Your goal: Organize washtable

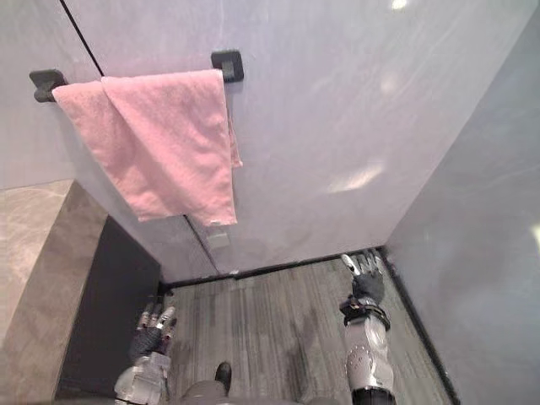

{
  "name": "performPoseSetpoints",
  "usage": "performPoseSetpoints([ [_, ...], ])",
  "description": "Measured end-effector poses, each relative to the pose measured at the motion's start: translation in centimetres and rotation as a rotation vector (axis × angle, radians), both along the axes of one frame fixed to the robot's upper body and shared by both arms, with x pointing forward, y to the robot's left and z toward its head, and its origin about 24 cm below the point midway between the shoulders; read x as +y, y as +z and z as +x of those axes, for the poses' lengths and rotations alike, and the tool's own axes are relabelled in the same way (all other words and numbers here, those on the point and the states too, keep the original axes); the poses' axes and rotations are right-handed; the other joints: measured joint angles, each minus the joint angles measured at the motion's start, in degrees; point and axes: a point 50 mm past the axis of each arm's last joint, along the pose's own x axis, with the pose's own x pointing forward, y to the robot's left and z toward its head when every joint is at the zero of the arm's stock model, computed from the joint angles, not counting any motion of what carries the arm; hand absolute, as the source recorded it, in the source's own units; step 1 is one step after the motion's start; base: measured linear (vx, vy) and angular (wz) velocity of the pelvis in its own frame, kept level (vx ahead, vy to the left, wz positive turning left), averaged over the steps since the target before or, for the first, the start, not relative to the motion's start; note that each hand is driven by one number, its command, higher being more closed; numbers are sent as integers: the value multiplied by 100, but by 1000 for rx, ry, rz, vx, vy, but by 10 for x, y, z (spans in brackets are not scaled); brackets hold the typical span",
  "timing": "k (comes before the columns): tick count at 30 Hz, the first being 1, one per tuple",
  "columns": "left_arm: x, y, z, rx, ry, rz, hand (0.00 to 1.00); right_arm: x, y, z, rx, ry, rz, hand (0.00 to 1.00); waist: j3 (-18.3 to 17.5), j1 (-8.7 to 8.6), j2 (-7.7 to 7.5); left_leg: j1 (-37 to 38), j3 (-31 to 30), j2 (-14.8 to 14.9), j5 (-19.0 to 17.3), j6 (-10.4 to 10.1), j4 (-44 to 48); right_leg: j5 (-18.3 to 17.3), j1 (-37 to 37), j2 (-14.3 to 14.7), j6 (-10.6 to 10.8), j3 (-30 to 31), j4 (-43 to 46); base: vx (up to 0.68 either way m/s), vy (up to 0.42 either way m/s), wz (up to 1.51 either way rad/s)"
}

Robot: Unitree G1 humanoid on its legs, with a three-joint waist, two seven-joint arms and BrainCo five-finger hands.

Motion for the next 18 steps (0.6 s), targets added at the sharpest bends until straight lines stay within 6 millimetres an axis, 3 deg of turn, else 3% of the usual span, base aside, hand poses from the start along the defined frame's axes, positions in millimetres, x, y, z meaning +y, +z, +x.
performPoseSetpoints([
  [4, -5, -7, -13, 40, 23, -40, 0, 29, -15, -4, 74, 272, -99, 0, 226, 34, 71, -141, -305, -131, 275, 32, 6, -307, -22, -95, -190, -425, 489, -133, -95, 66],
  [7, -10, -10, -13, 49, 1, -48, 0, 35, -18, -2, 95, 343, -139, 0, 288, 35, 39, -458, -255, -367, 1231, 170, -89, -316, 80, -241, -332, -931, 436, -98, -77, 98],
  [8, -7, -9, -11, 43, 0, -41, 0, 35, -15, 2, 84, 350, -150, 0, 362, 45, -75, -526, -208, -429, 1393, 204, -116, -180, 177, -339, -420, -1193, 239, -66, 12, 74],
  [9, -6, -9, -13, 45, 19, -55, 0, 35, -13, 6, 78, 354, -156, 0, 365, 53, -97, -757, 77, -420, 689, 343, 739, -60, 218, -349, -393, -1368, 166, -55, 33, 66],
  [10, -5, -10, -15, 47, 29, -62, 0, 33, -12, 8, 74, 350, -161, 0, 366, 43, -97, -872, 236, -403, 284, 448, 1284, -58, 252, -360, -389, -1455, 167, -45, 42, 57],
  [11, -5, -13, -19, 63, 37, -69, 0, 29, -13, 8, 81, 348, -176, 0, 353, 37, -63, -1003, 538, -332, -380, 621, 2148, -56, 328, -372, -385, -1637, 193, -15, 41, 62],
  [12, -6, -13, -20, 64, 38, -73, 0, 22, -12, 9, 83, 348, -200, 0, 330, 35, 96, -1074, 867, -277, -444, 733, 2374, -74, 407, -255, -372, -1750, 294, -44, 31, 96],
  [14, -8, -11, -17, 47, 39, -72, 0, 15, -12, 8, 95, 352, -223, 0, 346, 45, 121, -1094, 933, -356, -101, 744, 1962, -120, 482, -92, -523, -1778, -2, -104, -42, 128],
  [15, -5, -11, -13, 39, 36, -64, 0, 15, -12, 7, 90, 361, -220, 0, 337, -127, -28, -763, 661, -607, 289, 673, 892, 184, 666, 91, -733, -1818, -625, -134, -48, 166],
  [16, -2, -10, -13, 32, 38, -59, 0, 14, -15, 6, 101, 365, -216, 0, 341, -62, -17, -658, 1253, -407, -389, 1024, 1590, 391, 781, -35, -548, -2221, -731, -115, -38, 162],
  [17, -1, -11, -15, 36, 42, -57, 0, 14, -16, 5, 106, 365, -214, 0, 369, -54, -40, -626, 1567, -236, -616, 974, 1938, 408, 820, -61, -542, -2360, -661, -38, 19, 140],
  [18, -1, -13, -19, 47, 47, -59, 0, 12, -18, 0, 112, 366, -214, 0, 345, -122, 79, -430, 2061, 49, -804, 897, 2236, 410, 902, -127, -545, -2728, -490, -40, 24, 138],
])
